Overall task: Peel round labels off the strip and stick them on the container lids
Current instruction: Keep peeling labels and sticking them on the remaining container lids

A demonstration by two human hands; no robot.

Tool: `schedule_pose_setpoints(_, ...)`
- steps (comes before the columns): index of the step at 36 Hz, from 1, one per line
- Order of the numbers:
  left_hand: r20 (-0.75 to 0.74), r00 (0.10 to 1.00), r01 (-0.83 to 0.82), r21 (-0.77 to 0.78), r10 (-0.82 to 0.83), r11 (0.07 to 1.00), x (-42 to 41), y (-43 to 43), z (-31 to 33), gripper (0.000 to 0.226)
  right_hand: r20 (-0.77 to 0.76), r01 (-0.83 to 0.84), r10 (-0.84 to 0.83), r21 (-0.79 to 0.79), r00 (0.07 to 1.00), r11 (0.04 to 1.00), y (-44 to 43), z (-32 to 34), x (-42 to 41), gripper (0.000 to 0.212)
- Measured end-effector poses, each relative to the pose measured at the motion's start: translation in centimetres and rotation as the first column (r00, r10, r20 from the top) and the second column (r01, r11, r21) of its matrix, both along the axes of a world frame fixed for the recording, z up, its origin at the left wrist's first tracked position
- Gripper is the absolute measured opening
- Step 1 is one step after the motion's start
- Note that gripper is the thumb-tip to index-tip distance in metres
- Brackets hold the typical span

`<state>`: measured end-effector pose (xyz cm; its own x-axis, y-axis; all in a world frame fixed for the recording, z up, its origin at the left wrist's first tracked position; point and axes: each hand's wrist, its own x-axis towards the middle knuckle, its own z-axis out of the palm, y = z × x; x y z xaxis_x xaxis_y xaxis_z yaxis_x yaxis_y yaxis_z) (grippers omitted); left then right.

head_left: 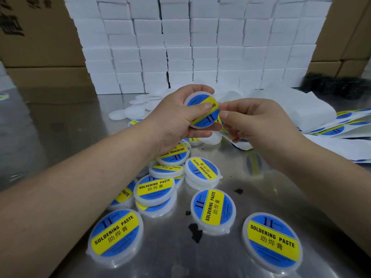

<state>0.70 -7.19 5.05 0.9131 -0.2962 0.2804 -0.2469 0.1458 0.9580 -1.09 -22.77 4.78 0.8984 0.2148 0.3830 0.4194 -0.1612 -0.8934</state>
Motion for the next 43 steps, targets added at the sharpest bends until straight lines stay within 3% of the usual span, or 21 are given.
schedule_pose_setpoints(8,0.045,0.994,-0.105,0.091,0.101,0.99,-0.1,-0.2,0.0,0.02,0.001,0.004,-0.004,-0.035,1.0,0.999,0.0,-0.2,0.2,0.018)
schedule_pose_setpoints(16,0.261,0.933,-0.316,0.275,0.246,0.908,-0.6,-0.9,0.3,0.024,0.051,0.115,-0.111,-0.086,0.993,0.99,0.3,-0.8,0.4,0.018)
schedule_pose_setpoints(24,0.302,0.913,-0.368,0.324,0.274,0.871,-1.4,-1.3,0.9,0.016,0.138,0.182,-0.169,-0.093,0.976,0.979,0.6,-0.9,0.0,0.004)
schedule_pose_setpoints(26,0.325,0.903,-0.385,0.328,0.279,0.863,-1.6,-1.3,0.9,0.018,0.177,0.204,-0.183,-0.111,0.967,0.973,0.7,-1.0,-0.2,0.012)
schedule_pose_setpoints(29,0.317,0.903,-0.39,0.318,0.291,0.864,-1.7,-1.1,0.9,0.017,0.16,0.262,-0.246,-0.088,0.956,0.961,0.5,-0.9,-0.1,0.041)
schedule_pose_setpoints(31,0.286,0.905,-0.394,0.288,0.314,0.873,-1.7,-1.1,0.9,0.014,0.129,0.284,-0.273,-0.079,0.953,0.955,0.2,-0.6,0.1,0.035)
schedule_pose_setpoints(34,0.308,0.894,-0.412,0.282,0.325,0.867,-1.6,-1.3,0.7,0.011,0.105,0.193,-0.18,-0.136,0.978,0.972,0.3,-0.6,-0.1,0.01)
schedule_pose_setpoints(37,0.367,0.883,-0.418,0.33,0.293,0.846,-1.7,-1.6,0.7,0.013,0.131,0.129,-0.099,-0.244,0.986,0.961,0.8,-1.1,-0.2,0.02)
schedule_pose_setpoints(43,0.511,0.82,-0.52,0.473,0.258,0.712,-1.3,-1.3,0.4,0.037,0.098,0.129,-0.11,-0.207,0.989,0.97,0.4,-1.1,0.0,0.026)
